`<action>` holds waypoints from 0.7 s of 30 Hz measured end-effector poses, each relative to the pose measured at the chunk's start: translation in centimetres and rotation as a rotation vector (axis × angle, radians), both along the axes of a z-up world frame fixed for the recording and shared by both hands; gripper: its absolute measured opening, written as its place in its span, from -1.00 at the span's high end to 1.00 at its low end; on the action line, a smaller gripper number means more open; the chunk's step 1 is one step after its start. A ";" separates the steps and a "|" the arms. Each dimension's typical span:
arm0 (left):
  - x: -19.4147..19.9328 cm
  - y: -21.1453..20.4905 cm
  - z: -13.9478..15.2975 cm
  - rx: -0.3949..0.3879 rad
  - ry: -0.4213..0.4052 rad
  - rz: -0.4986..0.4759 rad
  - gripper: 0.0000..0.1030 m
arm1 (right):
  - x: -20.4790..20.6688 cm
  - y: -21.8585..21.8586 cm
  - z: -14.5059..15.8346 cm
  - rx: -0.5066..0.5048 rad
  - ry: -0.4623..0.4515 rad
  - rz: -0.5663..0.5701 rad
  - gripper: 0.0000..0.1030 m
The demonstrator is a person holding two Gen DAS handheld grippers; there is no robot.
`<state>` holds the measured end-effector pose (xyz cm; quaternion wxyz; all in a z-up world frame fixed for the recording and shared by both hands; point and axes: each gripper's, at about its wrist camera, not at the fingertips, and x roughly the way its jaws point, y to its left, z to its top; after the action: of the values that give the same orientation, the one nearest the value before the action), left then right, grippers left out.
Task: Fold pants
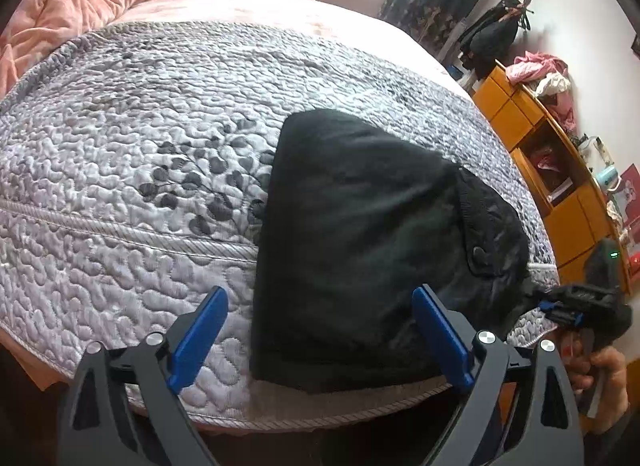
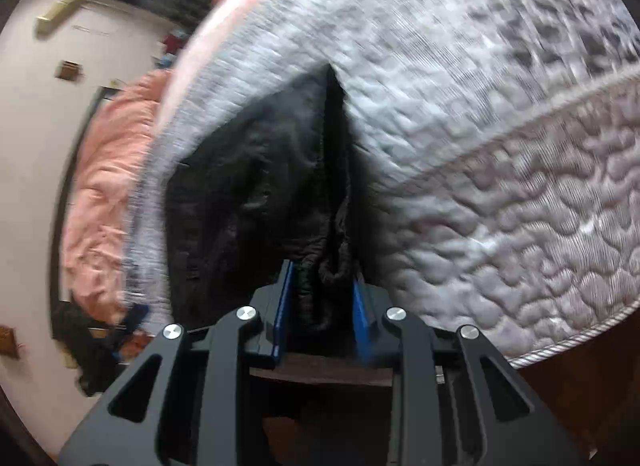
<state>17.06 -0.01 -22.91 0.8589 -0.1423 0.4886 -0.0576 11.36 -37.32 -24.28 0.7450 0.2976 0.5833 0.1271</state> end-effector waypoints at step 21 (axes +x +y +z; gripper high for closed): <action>1.1 -3.5 -3.3 0.088 0.070 -0.096 -0.85 | 9.8 3.5 0.9 -0.036 -0.091 0.096 0.28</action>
<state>18.19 -3.48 -26.17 0.8431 -0.0827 0.5264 -0.0724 21.21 -33.81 -23.35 0.7691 0.2499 0.5645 0.1657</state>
